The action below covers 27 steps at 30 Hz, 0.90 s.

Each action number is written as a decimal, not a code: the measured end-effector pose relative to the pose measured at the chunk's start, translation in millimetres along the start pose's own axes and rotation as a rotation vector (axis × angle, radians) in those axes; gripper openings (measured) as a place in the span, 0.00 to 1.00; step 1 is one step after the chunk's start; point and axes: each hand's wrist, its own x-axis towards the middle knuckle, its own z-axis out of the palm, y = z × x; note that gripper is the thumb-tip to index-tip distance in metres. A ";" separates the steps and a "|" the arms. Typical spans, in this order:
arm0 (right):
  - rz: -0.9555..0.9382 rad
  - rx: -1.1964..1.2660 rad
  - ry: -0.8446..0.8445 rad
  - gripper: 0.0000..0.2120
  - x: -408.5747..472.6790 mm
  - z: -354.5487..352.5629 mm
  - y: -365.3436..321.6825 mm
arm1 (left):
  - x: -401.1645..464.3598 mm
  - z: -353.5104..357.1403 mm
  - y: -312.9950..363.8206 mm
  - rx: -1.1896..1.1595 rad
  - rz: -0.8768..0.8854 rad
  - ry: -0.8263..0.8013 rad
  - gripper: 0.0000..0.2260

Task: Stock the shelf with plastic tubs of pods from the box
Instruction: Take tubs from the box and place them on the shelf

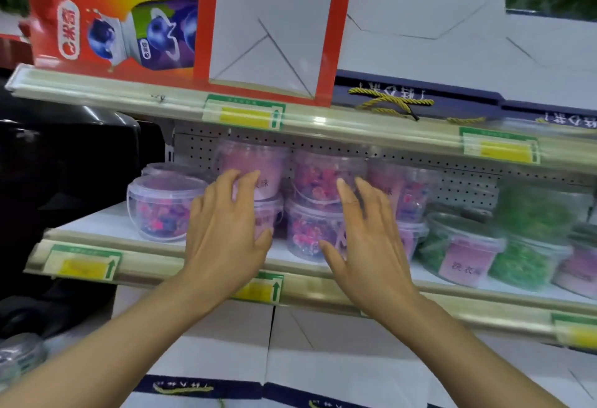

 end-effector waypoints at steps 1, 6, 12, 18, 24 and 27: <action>-0.042 -0.011 0.037 0.38 -8.4 0.1 4.3 | -4.1 -0.2 6.5 -0.003 0.046 0.002 0.33; -0.094 -0.029 0.010 0.31 -67.1 -1.6 49.5 | -39.0 16.2 60.8 -0.065 0.243 -0.117 0.28; -0.047 0.005 -0.130 0.27 -157.7 -5.2 135.0 | -100.8 59.6 155.6 -0.143 0.257 -0.353 0.22; 0.044 0.065 -0.359 0.25 -256.2 -9.1 236.6 | -178.4 119.3 271.2 -0.167 0.088 -0.672 0.19; 0.194 0.097 -0.641 0.21 -353.5 -8.3 316.1 | -267.1 174.1 352.8 -0.187 -0.028 -0.913 0.17; 0.286 0.113 -0.775 0.21 -396.4 -7.4 344.0 | -304.5 193.3 378.5 -0.177 -0.025 -1.015 0.17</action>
